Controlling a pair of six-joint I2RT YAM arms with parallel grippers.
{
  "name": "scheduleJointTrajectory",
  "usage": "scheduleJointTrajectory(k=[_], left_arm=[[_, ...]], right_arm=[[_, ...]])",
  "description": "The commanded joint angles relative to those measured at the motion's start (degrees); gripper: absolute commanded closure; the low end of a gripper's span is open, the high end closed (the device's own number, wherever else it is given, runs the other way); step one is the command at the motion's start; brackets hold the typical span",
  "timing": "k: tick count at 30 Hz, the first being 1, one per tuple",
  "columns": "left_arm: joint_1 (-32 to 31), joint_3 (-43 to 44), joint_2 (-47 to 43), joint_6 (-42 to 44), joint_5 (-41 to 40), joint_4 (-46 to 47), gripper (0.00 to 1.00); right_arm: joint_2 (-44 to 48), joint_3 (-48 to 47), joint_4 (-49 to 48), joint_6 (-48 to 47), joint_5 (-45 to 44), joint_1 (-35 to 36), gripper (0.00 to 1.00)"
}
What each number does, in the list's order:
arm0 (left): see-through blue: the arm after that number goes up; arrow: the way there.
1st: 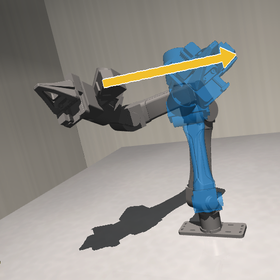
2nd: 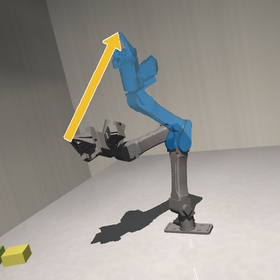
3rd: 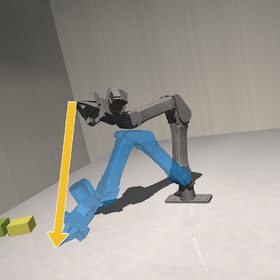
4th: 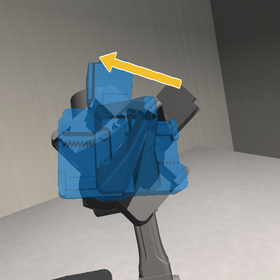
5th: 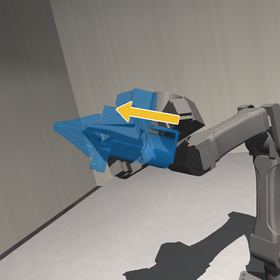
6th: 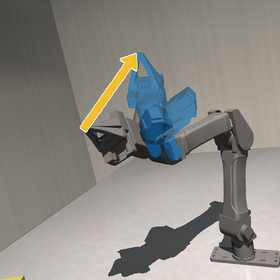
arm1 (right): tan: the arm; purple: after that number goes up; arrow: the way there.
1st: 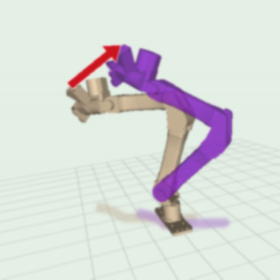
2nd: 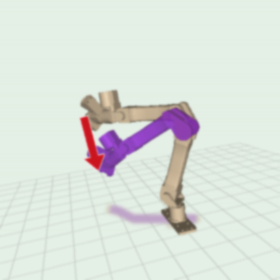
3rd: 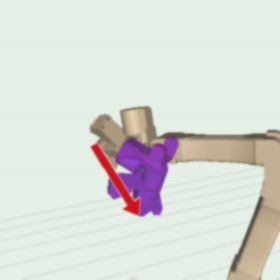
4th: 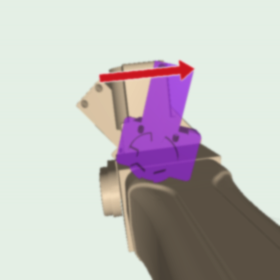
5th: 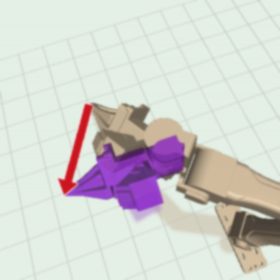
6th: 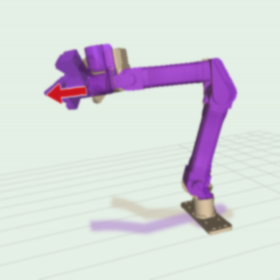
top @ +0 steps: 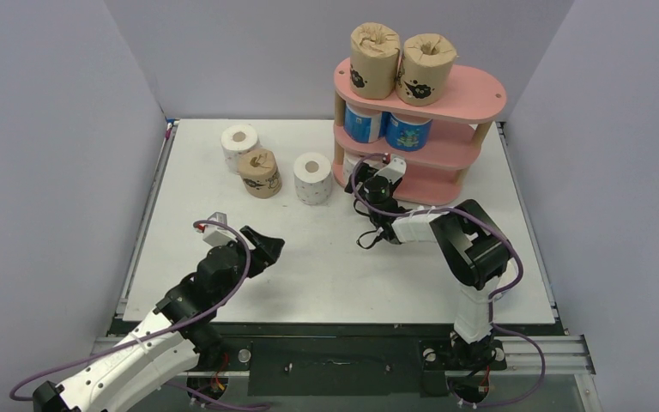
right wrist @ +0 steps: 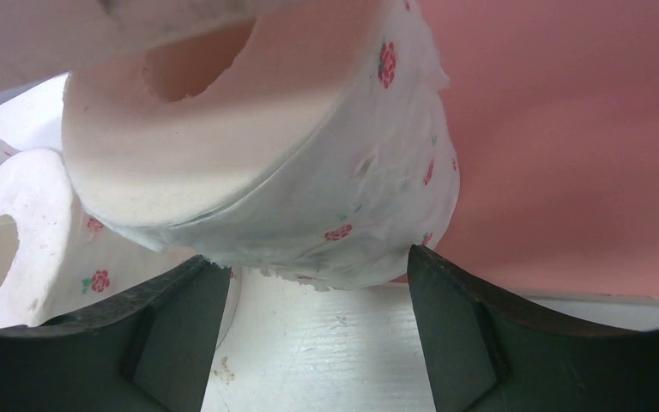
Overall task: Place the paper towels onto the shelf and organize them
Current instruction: Move the paper towel to the shelf.
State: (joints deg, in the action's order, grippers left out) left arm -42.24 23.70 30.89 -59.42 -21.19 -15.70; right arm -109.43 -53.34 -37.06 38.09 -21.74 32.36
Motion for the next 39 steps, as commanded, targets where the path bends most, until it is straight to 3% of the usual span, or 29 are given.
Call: scheduleJointTrajectory(k=[1, 12, 19, 23, 26, 29, 35, 39], left_arm=[[-0.1, 0.0, 0.3, -0.3, -0.7, 1.5, 0.32], [-0.1, 0.1, 1.1, -0.4, 0.0, 1.9, 0.32], [-0.2, 0.0, 1.2, -0.6, 0.1, 2.0, 0.32], [-0.1, -0.4, 1.6, -1.1, 0.1, 2.9, 0.32], [-0.1, -0.4, 2.2, -1.3, 0.4, 3.5, 0.32], [-0.1, -0.2, 2.8, -1.8, 1.2, 3.6, 0.33], [-0.1, -0.1, 1.7, -2.2, 1.2, 2.7, 0.34], [-0.3, 0.0, 0.8, -2.1, 0.8, 2.1, 0.34]], right_arm=[[-0.7, -2.7, 2.9, 2.0, -1.3, -1.1, 0.3], [0.8, -2.4, 3.3, 1.2, 1.1, -1.5, 0.29], [8.0, 4.4, 1.8, 1.1, 4.3, -0.8, 0.27], [11.2, 9.4, -1.7, 5.7, 7.2, -1.0, 0.29], [11.4, 13.7, -9.8, 12.3, 9.7, -1.2, 0.42], [10.1, 16.0, -19.3, 19.4, 11.1, -1.3, 0.66], [4.3, 17.7, -35.6, 32.6, 12.6, -1.3, 0.97], [0.3, 16.4, -39.4, 38.5, 12.0, -1.8, 1.0]])
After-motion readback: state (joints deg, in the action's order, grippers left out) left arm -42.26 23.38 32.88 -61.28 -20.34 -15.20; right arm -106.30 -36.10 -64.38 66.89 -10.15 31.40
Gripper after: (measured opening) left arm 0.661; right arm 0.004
